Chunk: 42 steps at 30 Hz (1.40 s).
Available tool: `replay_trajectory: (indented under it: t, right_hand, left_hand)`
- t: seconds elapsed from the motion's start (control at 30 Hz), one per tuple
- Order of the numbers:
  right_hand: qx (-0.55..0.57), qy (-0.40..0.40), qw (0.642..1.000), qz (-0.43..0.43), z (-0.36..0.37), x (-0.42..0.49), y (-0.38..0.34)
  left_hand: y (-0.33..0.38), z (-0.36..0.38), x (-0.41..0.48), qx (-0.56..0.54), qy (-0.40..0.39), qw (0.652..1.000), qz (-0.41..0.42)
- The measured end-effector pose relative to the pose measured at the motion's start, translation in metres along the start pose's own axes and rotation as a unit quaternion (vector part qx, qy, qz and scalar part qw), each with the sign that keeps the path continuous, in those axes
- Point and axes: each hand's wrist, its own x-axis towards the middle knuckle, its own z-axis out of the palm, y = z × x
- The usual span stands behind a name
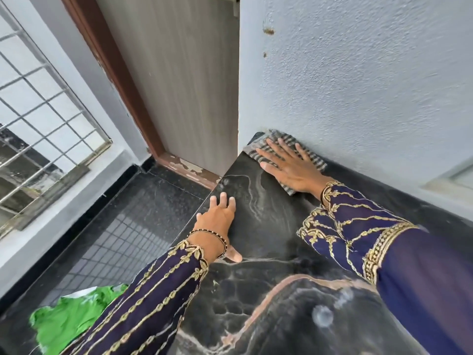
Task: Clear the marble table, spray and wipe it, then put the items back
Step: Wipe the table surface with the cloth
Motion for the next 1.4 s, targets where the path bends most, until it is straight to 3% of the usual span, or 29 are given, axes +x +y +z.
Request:
replay_trajectory:
  t: [0.17, 0.4, 0.5, 0.67, 0.83, 1.13, 1.4]
  right_hand:
    - [0.007, -0.012, 1.0, 0.024, -0.002, -0.054, 0.042]
    - [0.013, -0.006, 0.997, 0.072, 0.012, -0.069, 0.0]
    - [-0.005, -0.001, 0.999, 0.044, 0.025, -0.095, -0.036]
    - [-0.017, 0.023, 1.0, -0.008, 0.05, -0.148, -0.109]
    - [-0.021, 0.006, 0.998, -0.063, 0.071, -0.208, -0.184]
    - [-0.029, -0.003, 0.986, -0.163, 0.108, -0.32, -0.296]
    - [-0.038, -0.003, 0.98, -0.193, 0.122, -0.396, -0.29]
  left_hand:
    - [0.0, 0.002, 0.0, -0.022, 0.001, 1.0, -0.004]
    - [-0.004, 0.004, 0.001, -0.043, 0.015, 0.999, 0.005]
    - [-0.006, 0.011, -0.012, -0.115, 0.054, 0.992, 0.019]
    - [-0.003, 0.06, -0.071, -0.137, 0.184, 0.973, 0.037]
    - [-0.01, 0.108, -0.145, -0.184, 0.238, 0.952, 0.053]
    - [-0.039, 0.151, -0.25, -0.195, 0.235, 0.952, 0.031]
    - [-0.032, 0.158, -0.273, -0.184, 0.174, 0.967, 0.013]
